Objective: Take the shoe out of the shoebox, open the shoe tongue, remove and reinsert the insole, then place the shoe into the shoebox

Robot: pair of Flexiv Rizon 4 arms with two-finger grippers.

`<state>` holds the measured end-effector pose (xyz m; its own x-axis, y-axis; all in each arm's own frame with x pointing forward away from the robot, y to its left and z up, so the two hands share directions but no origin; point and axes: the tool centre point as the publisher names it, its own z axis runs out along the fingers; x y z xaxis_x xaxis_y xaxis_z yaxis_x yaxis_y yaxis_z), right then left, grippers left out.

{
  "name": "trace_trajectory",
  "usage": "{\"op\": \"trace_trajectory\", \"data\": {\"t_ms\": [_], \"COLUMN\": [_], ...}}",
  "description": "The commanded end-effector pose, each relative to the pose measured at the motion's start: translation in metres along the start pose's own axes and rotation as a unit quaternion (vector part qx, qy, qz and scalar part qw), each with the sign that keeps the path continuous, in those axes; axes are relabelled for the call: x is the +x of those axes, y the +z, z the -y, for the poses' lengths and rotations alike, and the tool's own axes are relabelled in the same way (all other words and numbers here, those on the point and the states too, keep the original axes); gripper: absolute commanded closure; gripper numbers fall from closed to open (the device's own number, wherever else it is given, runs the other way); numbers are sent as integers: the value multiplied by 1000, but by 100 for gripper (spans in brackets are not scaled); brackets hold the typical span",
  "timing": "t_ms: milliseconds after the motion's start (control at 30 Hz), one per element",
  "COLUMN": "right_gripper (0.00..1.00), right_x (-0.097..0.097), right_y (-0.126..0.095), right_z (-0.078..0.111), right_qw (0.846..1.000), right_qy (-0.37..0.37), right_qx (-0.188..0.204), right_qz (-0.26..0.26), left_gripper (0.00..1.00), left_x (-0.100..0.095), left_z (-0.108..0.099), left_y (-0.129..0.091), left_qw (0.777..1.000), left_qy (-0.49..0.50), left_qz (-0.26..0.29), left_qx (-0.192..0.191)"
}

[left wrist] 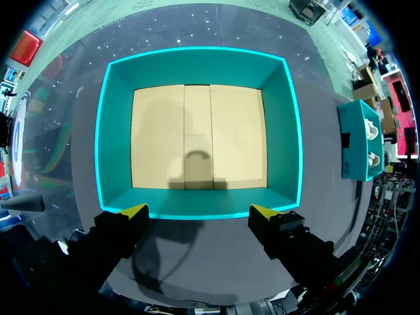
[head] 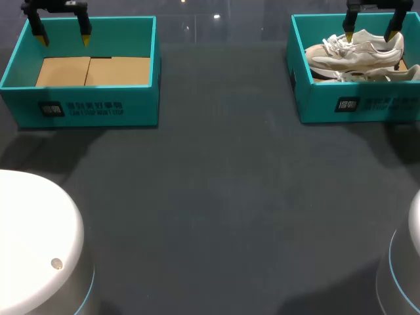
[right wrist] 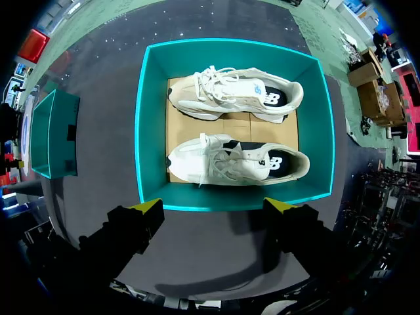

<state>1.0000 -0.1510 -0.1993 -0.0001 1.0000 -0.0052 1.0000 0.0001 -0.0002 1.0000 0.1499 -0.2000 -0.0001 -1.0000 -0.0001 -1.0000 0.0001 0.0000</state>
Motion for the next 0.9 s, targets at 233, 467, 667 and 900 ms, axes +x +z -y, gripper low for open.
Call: {"op": "trace_trajectory", "data": {"t_ms": [233,467,667,900], "right_gripper": [0,0,0,0], "right_x": [0,0,0,-1], "right_y": [0,0,0,1], "right_z": [0,0,0,0], "right_qw": [1000,1000,1000,1000], "right_qy": [0,0,0,-1], "right_qx": [0,0,0,-3], "right_qz": [0,0,0,6], "left_gripper": [0,0,0,0], "left_x": [0,0,0,0], "left_z": [0,0,0,0], "left_y": [0,0,0,0], "left_qw": [1000,1000,1000,1000], "left_qy": [0,0,0,0], "left_qz": [0,0,0,0], "left_qx": [0,0,0,0]}}
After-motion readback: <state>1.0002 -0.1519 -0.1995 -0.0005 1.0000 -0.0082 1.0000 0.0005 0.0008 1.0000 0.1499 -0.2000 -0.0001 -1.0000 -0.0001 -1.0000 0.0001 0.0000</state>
